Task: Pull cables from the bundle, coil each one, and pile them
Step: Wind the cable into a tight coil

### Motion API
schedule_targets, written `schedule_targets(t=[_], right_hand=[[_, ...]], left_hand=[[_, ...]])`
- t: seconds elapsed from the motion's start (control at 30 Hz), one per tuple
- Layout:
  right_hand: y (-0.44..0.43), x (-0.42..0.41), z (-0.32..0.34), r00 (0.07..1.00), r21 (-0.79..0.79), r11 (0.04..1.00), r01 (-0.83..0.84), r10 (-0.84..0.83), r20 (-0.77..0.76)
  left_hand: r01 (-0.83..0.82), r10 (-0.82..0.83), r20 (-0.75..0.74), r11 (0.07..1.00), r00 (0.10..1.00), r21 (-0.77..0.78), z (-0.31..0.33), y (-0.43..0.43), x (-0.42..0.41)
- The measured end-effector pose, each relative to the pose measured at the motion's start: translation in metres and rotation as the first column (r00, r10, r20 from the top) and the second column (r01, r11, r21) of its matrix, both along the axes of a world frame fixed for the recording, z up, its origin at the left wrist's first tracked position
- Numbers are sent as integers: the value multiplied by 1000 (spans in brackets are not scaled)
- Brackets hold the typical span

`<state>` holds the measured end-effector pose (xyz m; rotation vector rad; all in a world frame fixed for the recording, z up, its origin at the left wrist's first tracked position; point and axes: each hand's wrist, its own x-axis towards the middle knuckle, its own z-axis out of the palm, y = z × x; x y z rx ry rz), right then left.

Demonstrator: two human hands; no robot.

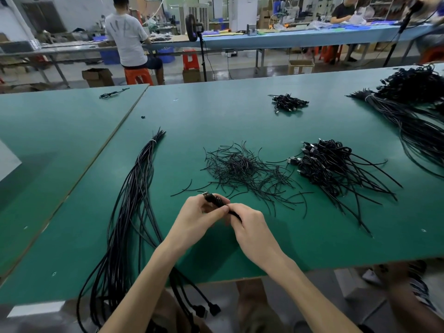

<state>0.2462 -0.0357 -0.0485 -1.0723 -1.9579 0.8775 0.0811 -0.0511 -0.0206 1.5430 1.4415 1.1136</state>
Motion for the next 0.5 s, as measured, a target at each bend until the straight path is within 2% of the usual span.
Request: schedule_targets(t=[0.17, 0.33, 0.5], right_hand=[[-2, -4, 2, 980, 37, 999, 34, -40, 193], [-5, -8, 2, 936, 162, 986, 42, -96, 338], [-5, -5, 6, 865, 292, 956, -43, -110, 489]], left_hand=[[-70, 83, -154, 994, 985, 83, -4, -1, 1], [-99, 122, -141, 982, 982, 158, -6, -6, 5], [-187, 212, -133, 966, 968, 176, -10, -3, 7]])
